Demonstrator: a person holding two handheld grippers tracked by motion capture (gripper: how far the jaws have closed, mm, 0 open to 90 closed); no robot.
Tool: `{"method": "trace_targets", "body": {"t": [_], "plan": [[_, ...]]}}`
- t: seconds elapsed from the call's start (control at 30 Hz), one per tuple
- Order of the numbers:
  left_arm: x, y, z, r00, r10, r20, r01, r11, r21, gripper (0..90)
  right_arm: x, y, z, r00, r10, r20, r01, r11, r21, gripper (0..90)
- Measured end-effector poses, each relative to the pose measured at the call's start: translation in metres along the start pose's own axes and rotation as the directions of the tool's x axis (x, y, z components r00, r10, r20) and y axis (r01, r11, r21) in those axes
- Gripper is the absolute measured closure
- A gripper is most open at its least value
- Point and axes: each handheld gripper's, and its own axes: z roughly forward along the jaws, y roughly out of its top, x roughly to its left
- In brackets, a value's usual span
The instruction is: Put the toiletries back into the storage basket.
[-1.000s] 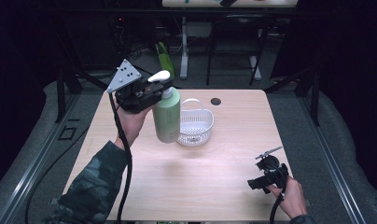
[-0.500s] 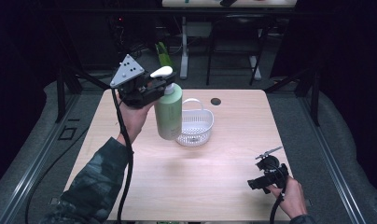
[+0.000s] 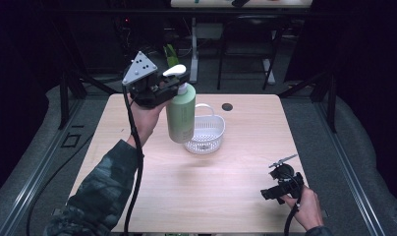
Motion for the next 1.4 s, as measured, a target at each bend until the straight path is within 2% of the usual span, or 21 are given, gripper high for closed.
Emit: {"method": "trace_targets", "body": {"t": [0.23,0.33,0.77,1.0,1.4], "plan": [[0.000,0.006,0.007,1.0000,0.010,0.002,-0.010,0.9999,-0.007,67.5,0.001,0.000,0.000,0.9999,0.012,-0.010,-0.013,1.000,-0.002,8.4],[0.000,0.008,0.009,0.9999,0.010,0.004,-0.010,0.9999,-0.008,67.4,0.000,0.000,0.000,1.0000,0.001,-0.001,-0.001,1.000,0.001,8.4],[0.001,0.012,0.021,0.9999,0.014,0.002,-0.014,0.9999,-0.008,67.5,0.001,0.000,0.000,1.0000,0.008,-0.003,-0.008,1.000,-0.003,8.5],[0.002,0.011,0.030,1.0000,0.009,0.001,-0.009,0.9999,-0.005,67.5,0.000,0.000,0.000,1.0000,0.005,-0.007,-0.005,1.000,0.000,8.6],[-0.001,0.016,0.048,0.9996,0.026,0.010,-0.026,0.9996,-0.007,67.4,0.000,0.000,0.000,1.0000,0.005,-0.007,-0.005,1.000,-0.001,8.6]]}}
